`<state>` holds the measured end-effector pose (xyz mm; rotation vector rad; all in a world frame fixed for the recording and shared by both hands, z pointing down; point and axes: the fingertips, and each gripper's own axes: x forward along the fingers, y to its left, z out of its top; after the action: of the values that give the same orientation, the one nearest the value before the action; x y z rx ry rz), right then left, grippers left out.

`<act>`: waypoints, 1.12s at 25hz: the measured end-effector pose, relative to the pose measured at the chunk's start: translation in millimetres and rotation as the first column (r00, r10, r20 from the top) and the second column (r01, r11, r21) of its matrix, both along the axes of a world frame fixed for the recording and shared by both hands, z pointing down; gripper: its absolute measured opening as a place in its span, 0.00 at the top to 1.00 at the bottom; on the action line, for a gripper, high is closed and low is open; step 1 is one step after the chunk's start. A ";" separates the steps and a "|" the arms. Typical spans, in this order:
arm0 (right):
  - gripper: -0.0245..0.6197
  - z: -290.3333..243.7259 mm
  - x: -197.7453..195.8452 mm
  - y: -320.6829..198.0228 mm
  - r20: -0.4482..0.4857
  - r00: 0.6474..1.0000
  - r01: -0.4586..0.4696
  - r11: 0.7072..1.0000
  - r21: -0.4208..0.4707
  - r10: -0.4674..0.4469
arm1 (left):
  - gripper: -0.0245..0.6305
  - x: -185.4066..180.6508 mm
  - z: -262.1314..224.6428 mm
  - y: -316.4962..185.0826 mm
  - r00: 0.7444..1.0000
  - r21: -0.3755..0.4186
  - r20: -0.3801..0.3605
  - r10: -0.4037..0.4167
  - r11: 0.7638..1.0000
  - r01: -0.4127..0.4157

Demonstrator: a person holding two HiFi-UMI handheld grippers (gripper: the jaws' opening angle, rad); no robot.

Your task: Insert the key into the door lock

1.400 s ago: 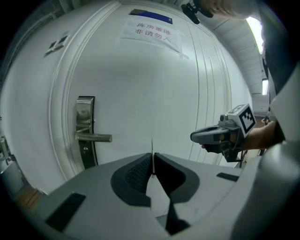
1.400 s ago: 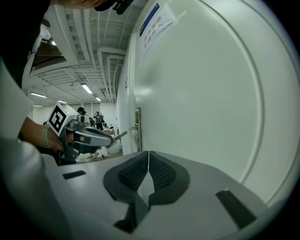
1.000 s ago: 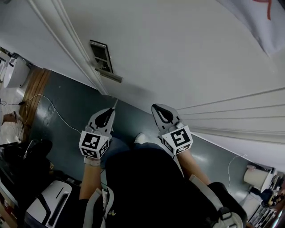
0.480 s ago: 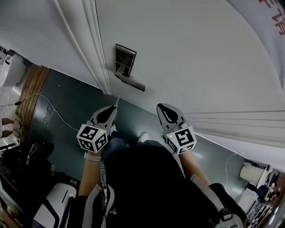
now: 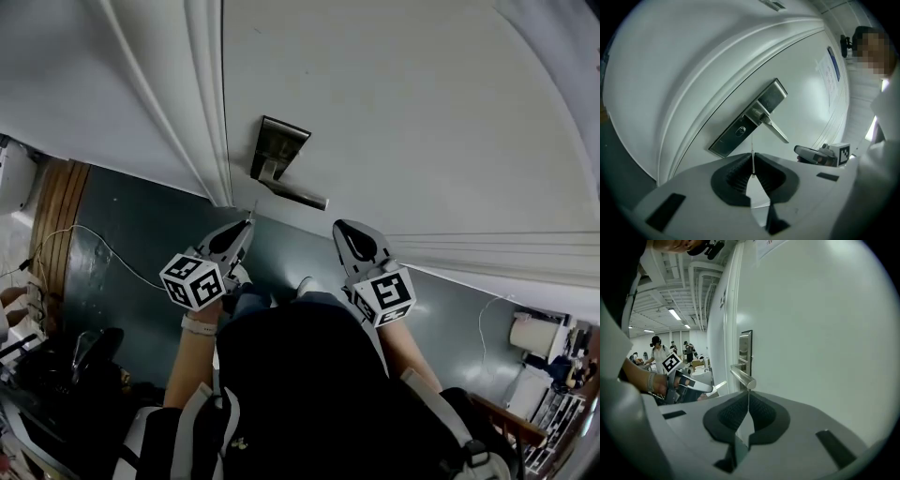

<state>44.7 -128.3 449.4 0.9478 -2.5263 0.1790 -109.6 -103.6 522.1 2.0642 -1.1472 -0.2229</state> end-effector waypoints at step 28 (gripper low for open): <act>0.94 12.9 -2.3 -6.0 -0.054 0.972 -0.229 0.973 -0.022 0.228 | 0.93 -4.0 15.8 -62.5 0.826 -0.100 -0.555 0.098 0.978 -0.183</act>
<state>42.3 -134.4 462.3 1.2158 -2.3578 0.2554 -113.6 -166.1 537.9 1.7702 -0.6307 -0.5964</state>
